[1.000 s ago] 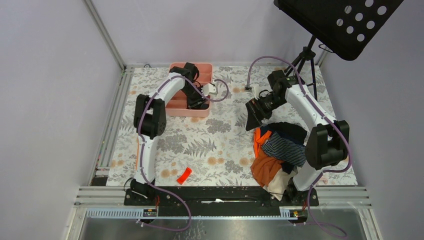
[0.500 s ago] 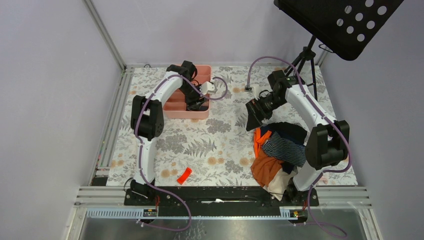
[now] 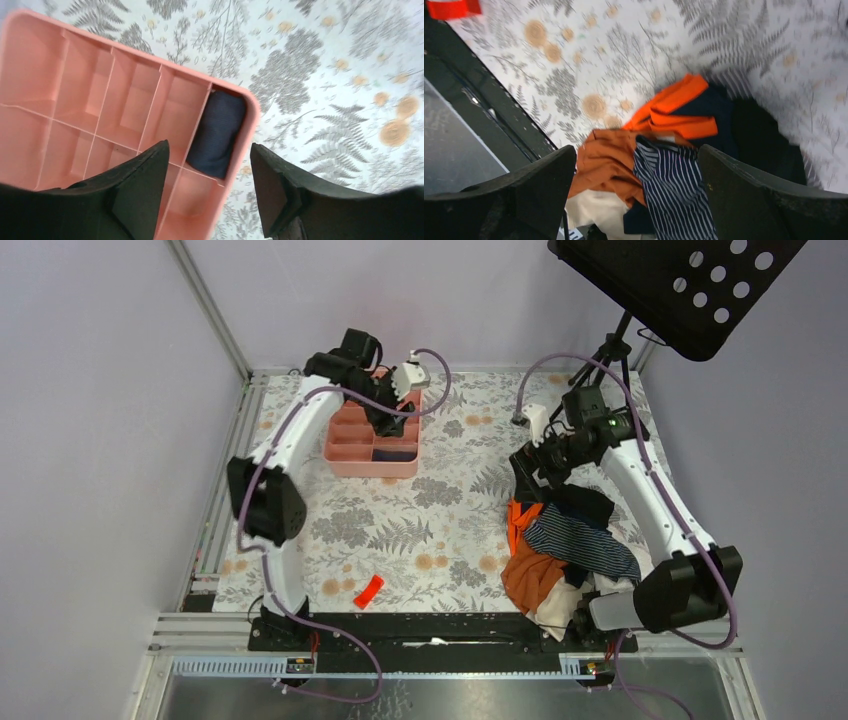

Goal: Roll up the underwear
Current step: Place the underwear in the storage box, then pick up the underwear from the center of the board.

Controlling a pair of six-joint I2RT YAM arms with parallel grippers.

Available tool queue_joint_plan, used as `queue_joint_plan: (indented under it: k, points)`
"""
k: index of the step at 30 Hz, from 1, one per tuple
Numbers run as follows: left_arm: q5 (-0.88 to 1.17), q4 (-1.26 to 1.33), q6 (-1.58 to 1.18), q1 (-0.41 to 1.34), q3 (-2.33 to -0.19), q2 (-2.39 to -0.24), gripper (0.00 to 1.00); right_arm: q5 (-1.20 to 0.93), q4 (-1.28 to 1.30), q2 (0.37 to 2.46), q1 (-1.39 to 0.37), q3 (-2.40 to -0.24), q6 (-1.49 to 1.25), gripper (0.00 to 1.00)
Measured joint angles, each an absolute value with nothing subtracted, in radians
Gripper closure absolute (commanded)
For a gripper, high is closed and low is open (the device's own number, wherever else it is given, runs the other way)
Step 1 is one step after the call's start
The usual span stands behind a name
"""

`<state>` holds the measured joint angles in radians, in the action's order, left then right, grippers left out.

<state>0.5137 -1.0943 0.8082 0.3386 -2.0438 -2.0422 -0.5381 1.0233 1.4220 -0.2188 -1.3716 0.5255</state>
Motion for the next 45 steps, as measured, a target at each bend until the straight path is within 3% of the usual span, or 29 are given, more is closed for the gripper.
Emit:
queue_joint_plan:
  k: [5, 8, 12, 20, 31, 36, 45]
  points:
    - [0.517, -0.919, 0.666, 0.409, -1.728, -1.705, 0.34, -0.397, 1.007, 1.296, -0.189, -1.183, 0.506, 0.00]
    - [0.509, -0.842, 0.527, 0.464, -1.544, -1.577, 0.34, -0.323, 0.987, 1.181, -0.187, -1.061, 0.500, 0.11]
    - [0.419, -0.738, 0.305, 0.488, -1.366, -1.547, 0.30, -0.256, 0.965, 1.034, -0.187, -0.958, 0.500, 0.30]
    - [0.358, -0.615, 0.134, 0.515, -1.143, -1.541, 0.29, -0.166, 0.794, 1.101, -0.187, -0.874, 0.474, 0.35]
    - [0.266, -0.457, 0.192, 0.519, -1.039, -1.582, 0.29, -0.146, 0.623, 1.174, -0.187, -0.848, 0.446, 0.65]
    - [0.204, -0.396, 0.218, 0.517, -1.064, -1.685, 0.28, -0.130, 0.612, 1.186, -0.187, -0.848, 0.444, 0.97]
    - [0.123, -0.362, 0.231, 0.503, -1.188, -1.832, 0.29, -0.218, 0.698, 1.189, -0.188, -0.966, 0.434, 1.00]
